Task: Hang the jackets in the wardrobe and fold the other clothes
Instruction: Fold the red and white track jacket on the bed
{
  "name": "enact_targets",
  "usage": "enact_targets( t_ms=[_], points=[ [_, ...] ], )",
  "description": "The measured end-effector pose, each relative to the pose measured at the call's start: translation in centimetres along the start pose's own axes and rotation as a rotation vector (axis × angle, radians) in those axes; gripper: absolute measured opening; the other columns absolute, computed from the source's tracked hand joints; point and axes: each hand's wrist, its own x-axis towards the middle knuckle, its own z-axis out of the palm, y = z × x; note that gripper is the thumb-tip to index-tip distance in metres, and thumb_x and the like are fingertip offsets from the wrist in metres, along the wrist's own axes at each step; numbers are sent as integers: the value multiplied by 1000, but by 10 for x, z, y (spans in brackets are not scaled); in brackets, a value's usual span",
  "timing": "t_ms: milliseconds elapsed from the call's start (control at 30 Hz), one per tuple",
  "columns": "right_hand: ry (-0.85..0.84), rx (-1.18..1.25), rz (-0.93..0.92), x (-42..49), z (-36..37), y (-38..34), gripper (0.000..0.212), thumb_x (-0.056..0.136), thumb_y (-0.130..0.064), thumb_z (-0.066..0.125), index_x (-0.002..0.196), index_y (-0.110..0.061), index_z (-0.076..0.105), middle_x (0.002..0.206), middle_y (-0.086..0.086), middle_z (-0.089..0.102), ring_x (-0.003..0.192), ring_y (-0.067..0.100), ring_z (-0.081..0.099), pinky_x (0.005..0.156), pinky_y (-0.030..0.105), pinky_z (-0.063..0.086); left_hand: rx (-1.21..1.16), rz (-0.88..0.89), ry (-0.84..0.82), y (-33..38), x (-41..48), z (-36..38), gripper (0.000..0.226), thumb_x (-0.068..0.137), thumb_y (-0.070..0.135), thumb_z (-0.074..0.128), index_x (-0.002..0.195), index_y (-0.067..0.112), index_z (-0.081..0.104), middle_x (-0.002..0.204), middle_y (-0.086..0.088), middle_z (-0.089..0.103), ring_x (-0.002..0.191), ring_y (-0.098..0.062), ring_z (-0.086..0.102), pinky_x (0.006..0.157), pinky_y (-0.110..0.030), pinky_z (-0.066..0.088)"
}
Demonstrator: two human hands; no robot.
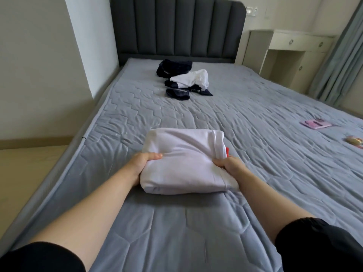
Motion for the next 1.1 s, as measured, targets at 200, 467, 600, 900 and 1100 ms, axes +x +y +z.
enact_targets(
  t_ms=[200,467,600,900,1100],
  points=[
    [240,-6,-144,40,29,-46,23,85,-2,61,107,7,62,81,9,59,72,20,56,33,10,32,37,85,121,46,33,12,26,74,4,70,99,2,62,92,-16,67,79,-31,64,67,-34,54],
    [187,7,-59,-5,45,-193,21,84,-5,59,105,-2,64,71,3,56,71,22,54,62,26,42,67,47,199,198,-13,2,53,63,8,77,113,0,61,99,-17,68,81,-30,66,69,-35,55],
    [124,10,-50,-52,63,-306,17,86,-3,55,101,-6,60,72,4,55,78,25,54,71,30,41,66,44,298,300,-62,-12,47,68,10,75,113,3,61,98,-16,68,82,-31,66,67,-32,53],
    [-74,-94,36,-191,148,-499,24,89,-2,48,110,0,60,82,10,57,68,22,51,47,19,39,-280,-145,364,476,-259,-72,34,80,43,62,88,12,75,92,-11,73,77,-23,71,56,-35,57],
    [-286,-231,118,-300,244,-571,31,84,-1,52,113,11,56,77,13,56,84,26,55,72,28,38,-209,-264,531,544,-391,-143,14,90,16,56,79,10,62,61,-6,69,51,-17,67,46,-21,51]
  ],
)
